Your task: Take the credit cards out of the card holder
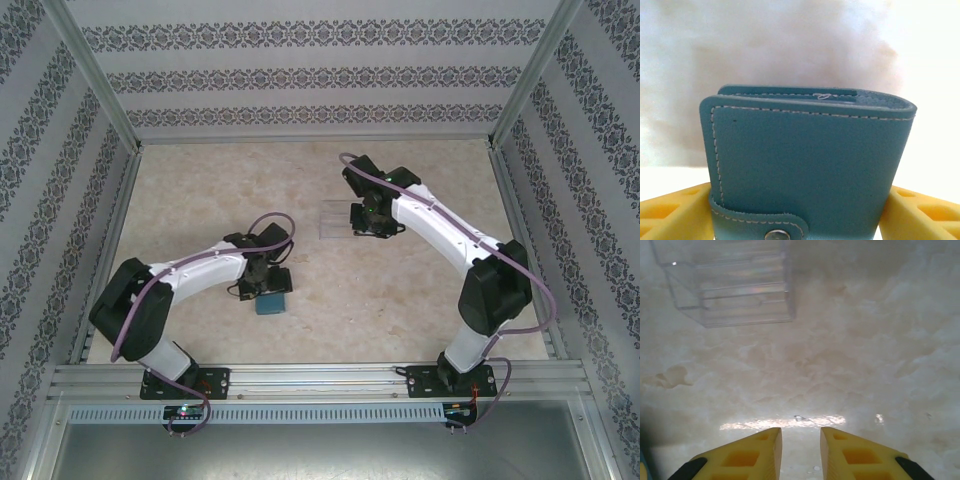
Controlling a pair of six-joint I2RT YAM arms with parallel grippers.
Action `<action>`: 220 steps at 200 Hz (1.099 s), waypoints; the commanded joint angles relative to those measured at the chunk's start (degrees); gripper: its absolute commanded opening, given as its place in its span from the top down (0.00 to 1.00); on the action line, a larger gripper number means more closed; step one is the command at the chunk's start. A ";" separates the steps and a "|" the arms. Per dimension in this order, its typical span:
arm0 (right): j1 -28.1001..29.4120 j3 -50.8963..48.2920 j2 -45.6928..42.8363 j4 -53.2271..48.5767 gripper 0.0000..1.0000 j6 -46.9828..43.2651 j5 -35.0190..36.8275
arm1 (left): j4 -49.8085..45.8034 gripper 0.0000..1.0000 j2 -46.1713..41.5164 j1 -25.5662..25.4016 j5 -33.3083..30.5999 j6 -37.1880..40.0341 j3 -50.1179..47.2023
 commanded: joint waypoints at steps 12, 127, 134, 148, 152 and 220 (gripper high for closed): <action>-3.10 -3.72 -4.63 -0.47 0.73 -1.84 1.25 | -0.26 0.23 5.93 -5.01 0.84 -1.96 7.33; -8.93 -11.50 -11.40 0.05 0.73 -3.79 0.35 | -1.11 0.16 21.95 -12.10 3.41 -4.87 23.24; -8.90 -11.71 -11.75 0.22 0.73 -3.64 0.12 | -1.27 0.14 21.39 -12.14 3.28 -4.62 23.41; -8.95 -12.38 -12.75 0.98 0.73 -3.40 -0.93 | -2.47 0.11 19.99 -12.03 2.57 -3.84 24.51; -8.92 -12.62 -13.00 1.31 0.72 -3.44 -1.37 | -2.81 0.09 19.52 -12.07 2.34 -3.62 24.75; -8.88 -26.34 -16.24 21.31 0.65 -0.77 -25.18 | -7.28 0.17 9.04 -8.69 0.42 0.15 22.58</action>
